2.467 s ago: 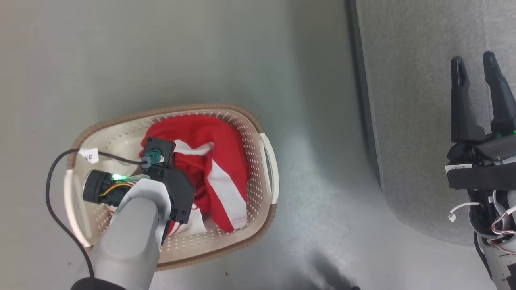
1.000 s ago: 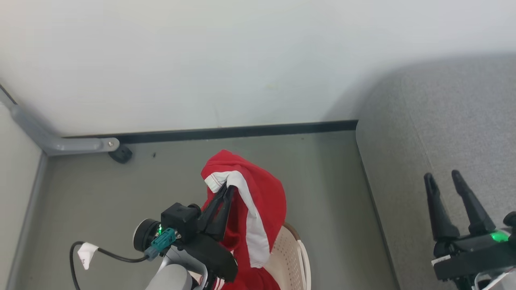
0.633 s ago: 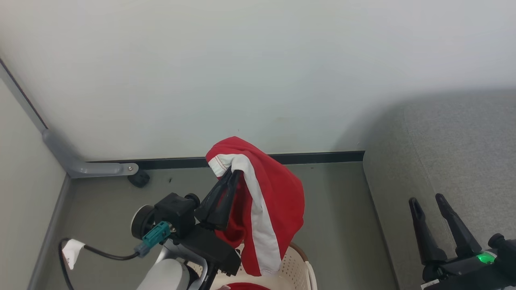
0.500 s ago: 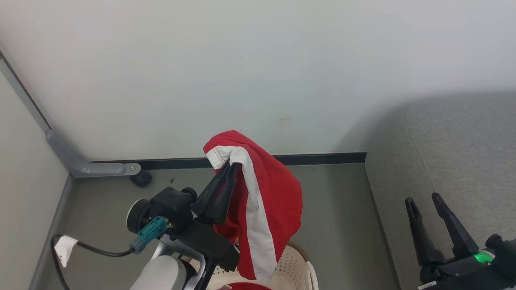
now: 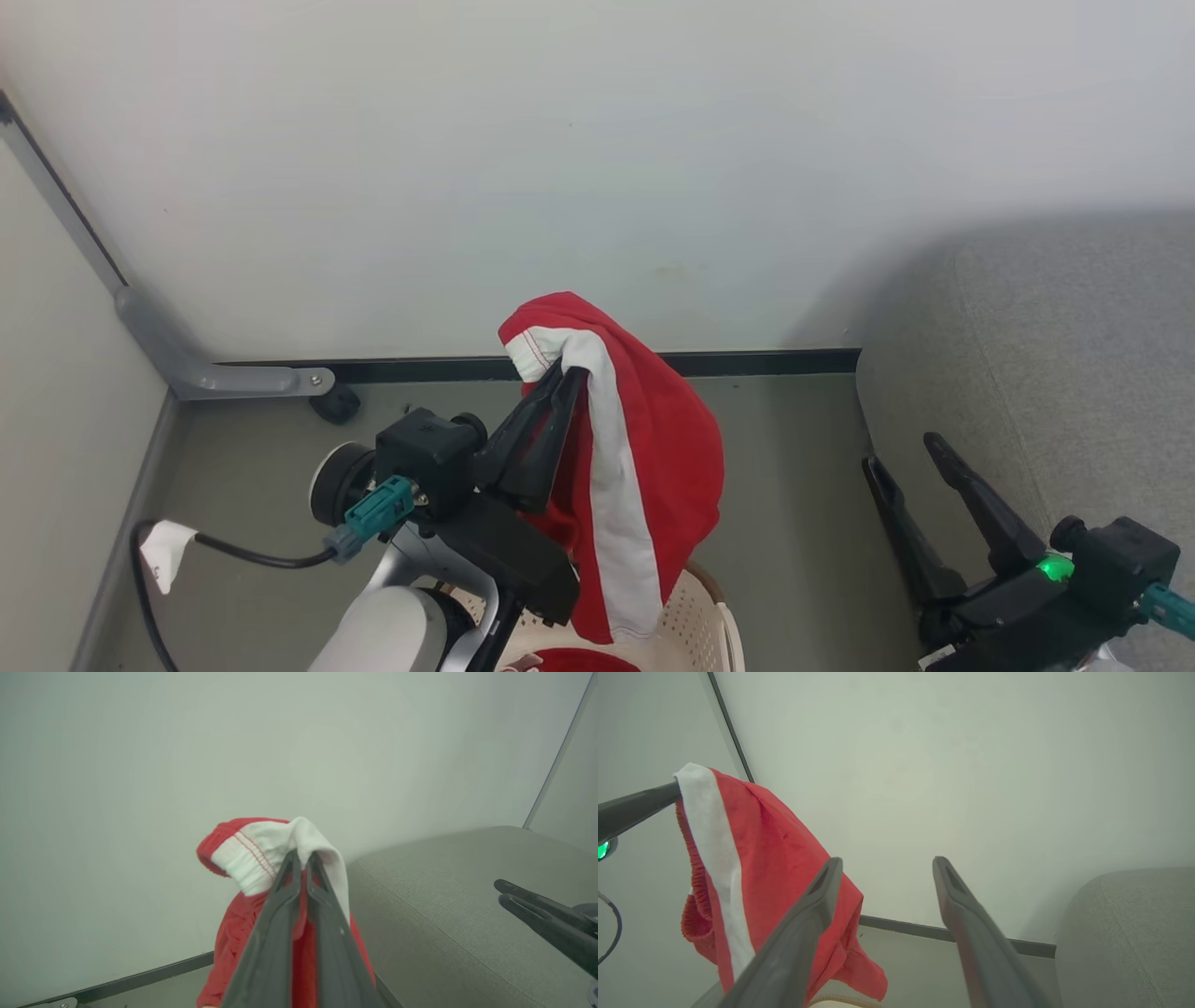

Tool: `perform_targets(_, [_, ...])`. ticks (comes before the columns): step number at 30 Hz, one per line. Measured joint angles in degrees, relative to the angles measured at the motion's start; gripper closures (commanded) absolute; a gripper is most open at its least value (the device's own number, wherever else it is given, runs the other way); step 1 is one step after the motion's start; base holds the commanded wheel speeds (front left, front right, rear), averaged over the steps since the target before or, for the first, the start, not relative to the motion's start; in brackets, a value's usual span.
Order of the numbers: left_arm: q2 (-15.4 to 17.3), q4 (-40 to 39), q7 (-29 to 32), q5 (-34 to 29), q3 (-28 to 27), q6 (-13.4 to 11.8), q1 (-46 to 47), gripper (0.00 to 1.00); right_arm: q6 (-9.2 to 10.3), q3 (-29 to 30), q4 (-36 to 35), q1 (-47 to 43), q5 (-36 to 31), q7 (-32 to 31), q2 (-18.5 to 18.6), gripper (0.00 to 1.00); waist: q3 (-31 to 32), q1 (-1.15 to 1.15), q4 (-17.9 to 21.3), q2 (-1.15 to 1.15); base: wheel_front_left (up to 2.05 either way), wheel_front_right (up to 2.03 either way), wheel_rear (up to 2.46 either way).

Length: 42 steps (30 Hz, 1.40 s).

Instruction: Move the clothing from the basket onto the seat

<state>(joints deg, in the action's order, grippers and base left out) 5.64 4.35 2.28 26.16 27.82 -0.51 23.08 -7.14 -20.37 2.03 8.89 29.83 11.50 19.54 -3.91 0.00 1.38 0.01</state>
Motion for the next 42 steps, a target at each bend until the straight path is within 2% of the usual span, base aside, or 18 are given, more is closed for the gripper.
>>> perform_targets(4, [-0.2, -0.7, 1.3, 0.0, 0.6, 0.0, 0.5, 1.00, 0.00, -2.2, 0.1, 1.6, 0.0, -1.5, 1.1, 0.00, 0.0, 0.00, -0.4, 0.00, 0.00, 0.00, 0.00])
perform_targets(6, [-0.5, -1.1, 2.4, 0.0, 1.2, 0.0, 1.2, 1.00, 0.00, -6.4, -0.2, 3.0, 0.0, -2.8, 2.6, 0.00, 0.1, 0.00, -1.0, 0.00, 0.00, 0.00, 0.00])
perform_targets(7, [-0.5, -1.1, 2.4, 0.0, 1.2, 0.0, 1.2, 1.00, 0.00, -6.4, -0.2, 3.0, 0.0, -2.8, 2.6, 0.00, 0.1, 0.00, -1.0, 0.00, 0.00, 0.00, 0.00])
perform_targets(14, [-0.6, -1.0, 4.8, 1.6, 1.4, -0.6, 1.4, 1.00, 0.00, -17.4, -2.2, 9.0, -0.1, -5.4, 2.4, 0.00, 0.5, 0.00, -2.3, 0.00, 0.00, 0.00, 0.00])
perform_targets(18, [-0.8, -1.1, 5.9, 1.6, 1.4, -1.1, 1.4, 1.00, 0.00, -21.1, -1.8, 11.7, -0.2, -6.5, 1.4, 0.00, 0.5, 0.00, -2.6, 0.00, 0.00, 0.00, 0.00])
perform_targets(24, [-1.1, -2.4, 7.5, 1.7, 2.3, -1.5, 2.0, 1.00, 0.00, -24.1, 3.4, 15.7, -0.1, -9.0, 0.0, 0.00, 0.1, 0.00, -3.1, 0.00, 0.00, 0.00, 0.00])
perform_targets(42, [-2.1, -5.5, 10.1, 2.2, 7.0, -2.0, 2.6, 1.00, 0.00, -28.5, 16.9, 22.0, 4.5, -9.9, -3.2, 0.00, -1.1, 0.00, -4.9, 0.00, 0.00, 0.00, 0.00])
